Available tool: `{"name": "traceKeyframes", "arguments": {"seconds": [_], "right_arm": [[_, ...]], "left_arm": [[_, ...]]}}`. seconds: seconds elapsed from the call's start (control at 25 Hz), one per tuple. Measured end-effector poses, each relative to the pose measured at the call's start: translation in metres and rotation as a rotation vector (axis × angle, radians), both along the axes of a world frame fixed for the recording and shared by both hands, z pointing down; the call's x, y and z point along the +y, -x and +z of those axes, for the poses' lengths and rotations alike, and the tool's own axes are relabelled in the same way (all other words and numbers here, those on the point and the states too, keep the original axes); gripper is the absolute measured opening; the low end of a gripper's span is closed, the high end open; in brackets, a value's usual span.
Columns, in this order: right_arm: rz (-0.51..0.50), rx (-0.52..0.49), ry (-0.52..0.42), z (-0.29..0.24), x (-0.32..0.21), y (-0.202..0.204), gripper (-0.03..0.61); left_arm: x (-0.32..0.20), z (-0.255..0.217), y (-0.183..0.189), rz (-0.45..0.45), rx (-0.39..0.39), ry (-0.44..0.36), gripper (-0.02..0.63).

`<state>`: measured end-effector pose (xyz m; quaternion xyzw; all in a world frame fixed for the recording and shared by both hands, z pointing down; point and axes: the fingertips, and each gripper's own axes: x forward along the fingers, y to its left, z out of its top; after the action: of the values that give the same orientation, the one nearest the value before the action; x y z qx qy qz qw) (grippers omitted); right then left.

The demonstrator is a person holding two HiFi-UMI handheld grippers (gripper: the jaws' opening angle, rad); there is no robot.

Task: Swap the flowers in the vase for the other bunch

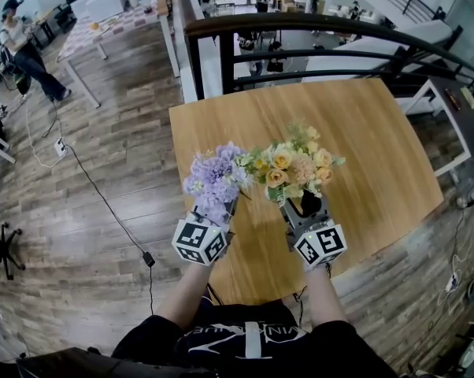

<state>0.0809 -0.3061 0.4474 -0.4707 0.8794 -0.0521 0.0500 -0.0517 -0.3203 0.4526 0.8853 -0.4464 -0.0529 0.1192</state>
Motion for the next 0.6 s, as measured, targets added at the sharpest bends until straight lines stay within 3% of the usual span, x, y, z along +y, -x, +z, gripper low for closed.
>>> {"name": "traceKeyframes", "arguments": {"seconds": [0.6], "right_arm": [[0.012, 0.003, 0.045, 0.002, 0.017, 0.003, 0.256]], "left_arm": [[0.006, -0.004, 0.002, 0.017, 0.008, -0.002, 0.054]]}}
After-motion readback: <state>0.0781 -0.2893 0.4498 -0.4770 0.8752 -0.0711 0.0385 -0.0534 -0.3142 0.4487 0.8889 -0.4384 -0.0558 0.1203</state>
